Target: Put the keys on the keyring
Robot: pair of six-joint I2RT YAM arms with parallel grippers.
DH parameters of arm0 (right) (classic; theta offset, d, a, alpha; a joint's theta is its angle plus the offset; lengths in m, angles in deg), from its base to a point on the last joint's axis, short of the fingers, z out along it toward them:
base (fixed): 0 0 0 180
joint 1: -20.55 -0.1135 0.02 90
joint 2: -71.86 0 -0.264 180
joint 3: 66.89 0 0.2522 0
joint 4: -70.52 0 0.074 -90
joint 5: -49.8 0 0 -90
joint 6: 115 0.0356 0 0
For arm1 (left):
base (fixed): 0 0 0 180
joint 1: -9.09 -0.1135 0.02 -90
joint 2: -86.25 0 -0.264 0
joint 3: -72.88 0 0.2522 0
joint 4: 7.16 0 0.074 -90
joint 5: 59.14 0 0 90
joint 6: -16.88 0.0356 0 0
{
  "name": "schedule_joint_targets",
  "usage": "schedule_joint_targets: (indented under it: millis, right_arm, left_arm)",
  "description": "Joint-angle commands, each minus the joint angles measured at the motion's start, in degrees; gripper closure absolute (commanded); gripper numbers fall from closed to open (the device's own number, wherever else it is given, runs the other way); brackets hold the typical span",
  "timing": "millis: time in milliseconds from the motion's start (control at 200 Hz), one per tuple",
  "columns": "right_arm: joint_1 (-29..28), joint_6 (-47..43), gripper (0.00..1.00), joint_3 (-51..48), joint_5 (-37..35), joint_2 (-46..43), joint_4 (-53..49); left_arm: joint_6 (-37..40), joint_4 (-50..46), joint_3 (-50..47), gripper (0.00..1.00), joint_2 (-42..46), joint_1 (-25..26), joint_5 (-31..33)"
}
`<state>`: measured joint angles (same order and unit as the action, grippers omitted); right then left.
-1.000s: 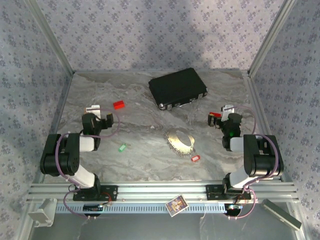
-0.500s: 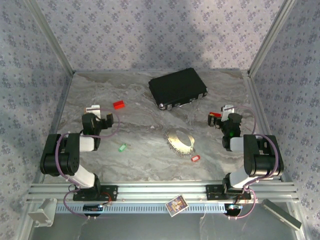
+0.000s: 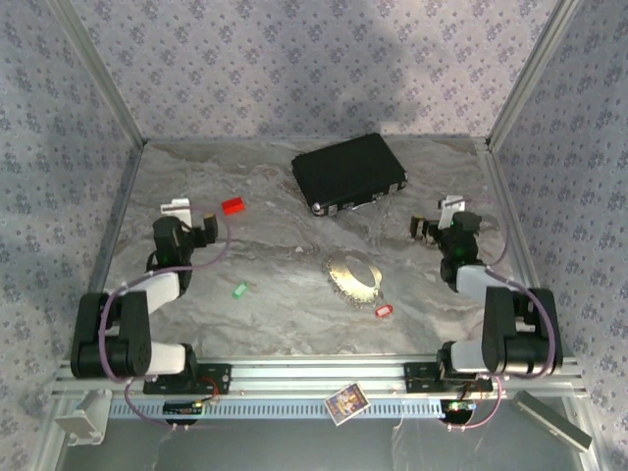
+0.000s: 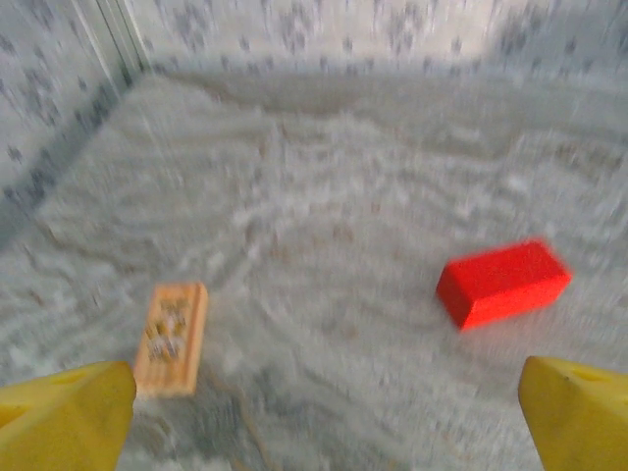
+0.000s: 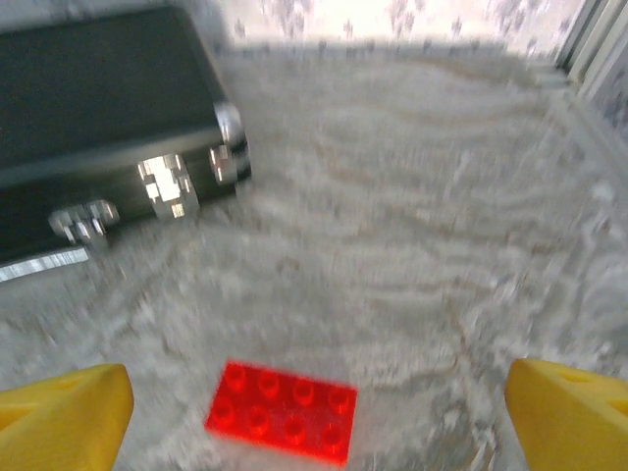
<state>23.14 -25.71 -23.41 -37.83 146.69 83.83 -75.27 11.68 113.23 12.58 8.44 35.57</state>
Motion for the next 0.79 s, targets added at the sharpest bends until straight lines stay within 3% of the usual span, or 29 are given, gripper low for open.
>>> schedule_joint_targets:
  millis: [0,130,240,365,620,790]
  right_arm:
    - [-1.3,5.4,0.01,4.4,-0.2,-3.9,-14.8]
    - [-3.0,15.5,0.02,9.4,-1.1,-5.9,-29.0]
    - [-4.6,22.5,0.13,10.9,0.4,-7.7,-37.2]
    - [-7.6,26.9,0.22,9.9,3.3,-11.0,-43.0]
    - [-25.4,26.8,0.31,10.8,-0.4,-14.9,-56.7]
    - [-37.3,30.8,0.35,10.6,-5.3,-14.7,-61.3]
  left_arm:
    - [-3.0,-8.2,3.0,0.0,4.2,-0.1,-0.4]
    - [-8.5,-17.3,5.5,0.02,9.2,0.2,-3.7]
    - [-15.1,-25.0,7.4,0.11,12.8,0.7,-9.9]
    - [-17.8,-36.5,10.1,0.12,17.3,6.5,-9.4]
    - [-29.8,-47.2,6.5,0.18,29.7,21.7,-1.5]
    - [-36.1,-49.4,2.3,0.21,34.3,29.1,0.2]
